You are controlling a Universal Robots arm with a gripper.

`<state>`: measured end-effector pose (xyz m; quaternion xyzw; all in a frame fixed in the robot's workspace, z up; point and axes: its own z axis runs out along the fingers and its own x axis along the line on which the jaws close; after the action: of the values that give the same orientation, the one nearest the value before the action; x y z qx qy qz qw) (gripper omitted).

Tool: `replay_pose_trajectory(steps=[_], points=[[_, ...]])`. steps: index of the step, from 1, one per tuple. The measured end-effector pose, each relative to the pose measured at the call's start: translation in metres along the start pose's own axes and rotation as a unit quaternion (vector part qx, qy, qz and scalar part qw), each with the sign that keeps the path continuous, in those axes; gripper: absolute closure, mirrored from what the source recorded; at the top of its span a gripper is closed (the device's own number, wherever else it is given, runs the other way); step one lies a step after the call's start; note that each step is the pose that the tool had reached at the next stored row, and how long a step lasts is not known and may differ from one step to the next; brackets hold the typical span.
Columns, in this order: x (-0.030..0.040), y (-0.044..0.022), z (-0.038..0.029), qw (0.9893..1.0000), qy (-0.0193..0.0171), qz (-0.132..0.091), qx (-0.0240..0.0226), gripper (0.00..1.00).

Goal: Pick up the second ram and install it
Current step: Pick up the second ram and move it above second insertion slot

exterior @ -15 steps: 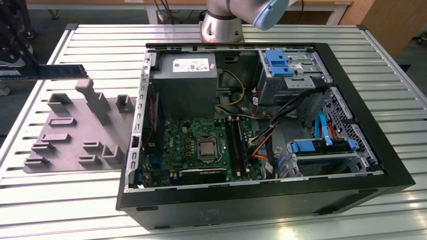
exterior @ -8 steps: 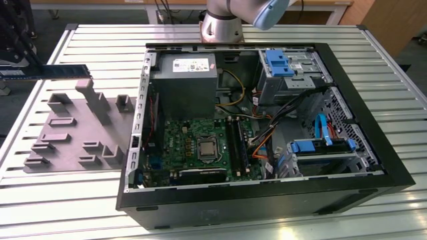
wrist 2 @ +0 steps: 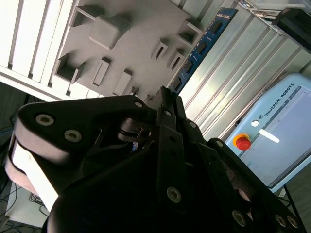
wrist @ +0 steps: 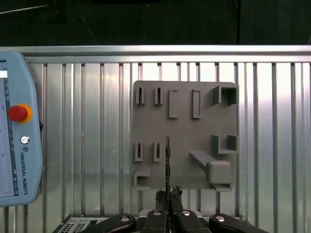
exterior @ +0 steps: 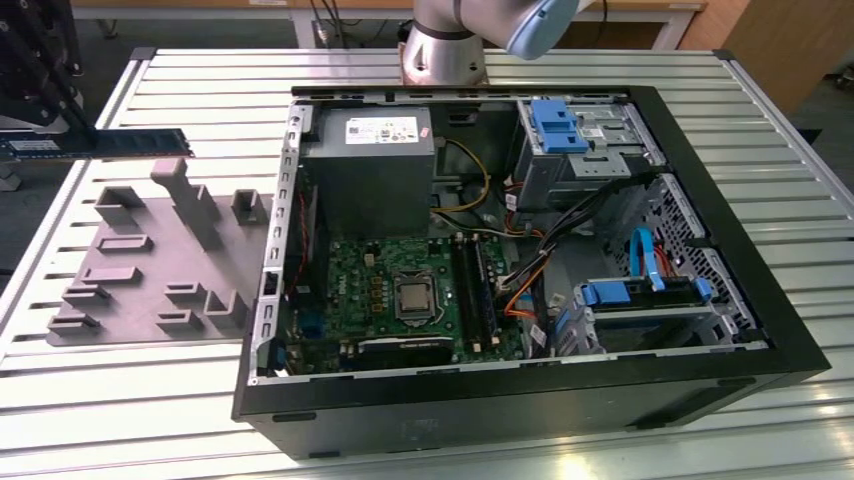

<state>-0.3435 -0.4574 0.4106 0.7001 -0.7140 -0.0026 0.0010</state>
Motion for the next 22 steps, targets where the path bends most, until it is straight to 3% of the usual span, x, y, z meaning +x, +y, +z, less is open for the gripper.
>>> replay_pose_trajectory(steps=[22], points=[[-0.0003, -0.0140, -0.0001, 1.0000, 0.0000, 0.000, 0.0000, 0.86]])
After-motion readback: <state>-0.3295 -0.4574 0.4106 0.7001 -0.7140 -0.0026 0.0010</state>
